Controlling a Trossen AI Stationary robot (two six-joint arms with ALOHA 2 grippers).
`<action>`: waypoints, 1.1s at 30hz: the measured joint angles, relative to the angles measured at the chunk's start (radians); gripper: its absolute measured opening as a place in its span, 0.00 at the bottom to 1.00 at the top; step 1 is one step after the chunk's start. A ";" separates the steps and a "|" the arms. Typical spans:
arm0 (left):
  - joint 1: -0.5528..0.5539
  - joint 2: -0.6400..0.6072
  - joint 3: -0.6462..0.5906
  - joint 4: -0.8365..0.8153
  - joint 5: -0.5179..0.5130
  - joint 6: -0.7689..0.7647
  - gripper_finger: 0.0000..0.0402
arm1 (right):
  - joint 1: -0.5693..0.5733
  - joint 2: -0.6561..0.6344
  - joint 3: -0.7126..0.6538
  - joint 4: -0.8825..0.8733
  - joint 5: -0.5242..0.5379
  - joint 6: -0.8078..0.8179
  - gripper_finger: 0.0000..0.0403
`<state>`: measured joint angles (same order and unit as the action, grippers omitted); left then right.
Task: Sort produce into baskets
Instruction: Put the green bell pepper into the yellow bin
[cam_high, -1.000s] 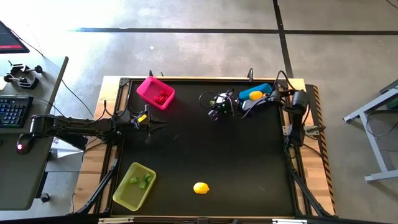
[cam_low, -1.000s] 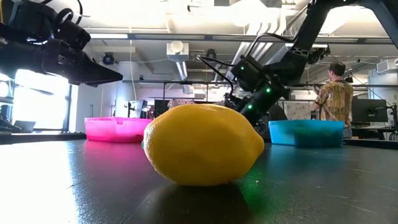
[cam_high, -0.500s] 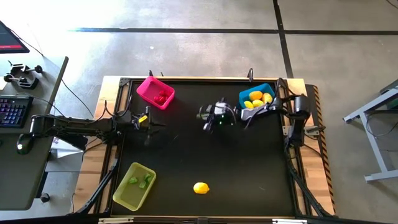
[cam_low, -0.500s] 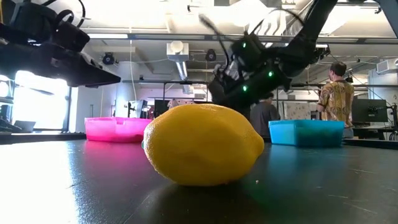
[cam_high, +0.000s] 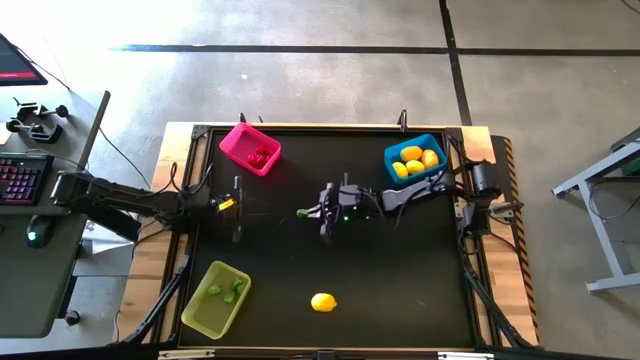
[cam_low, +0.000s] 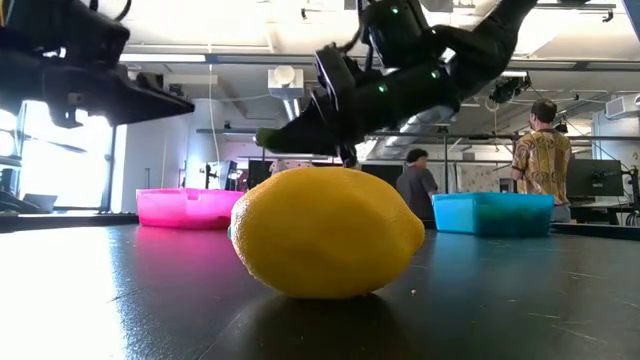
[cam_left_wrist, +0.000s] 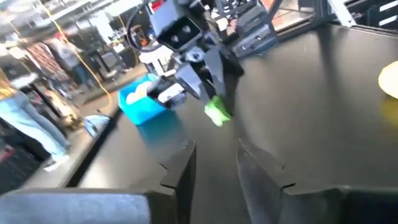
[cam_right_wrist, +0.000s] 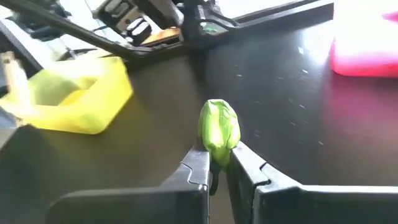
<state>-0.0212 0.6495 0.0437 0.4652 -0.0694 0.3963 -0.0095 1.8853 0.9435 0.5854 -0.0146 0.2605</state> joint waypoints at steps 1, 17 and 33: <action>-0.011 0.007 0.011 0.000 -0.017 0.013 0.27 | 0.002 0.001 0.011 -0.009 -0.009 -0.006 0.03; -0.141 0.373 0.258 -0.043 -0.203 0.266 0.46 | 0.004 0.002 0.039 -0.014 -0.061 -0.008 0.03; -0.156 0.645 0.411 -0.042 -0.281 0.342 0.44 | 0.004 0.002 0.039 -0.013 -0.061 -0.004 0.03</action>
<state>-0.1768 1.2942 0.4551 0.4235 -0.3507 0.7380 -0.0055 1.8870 0.9821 0.5728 -0.0757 0.2566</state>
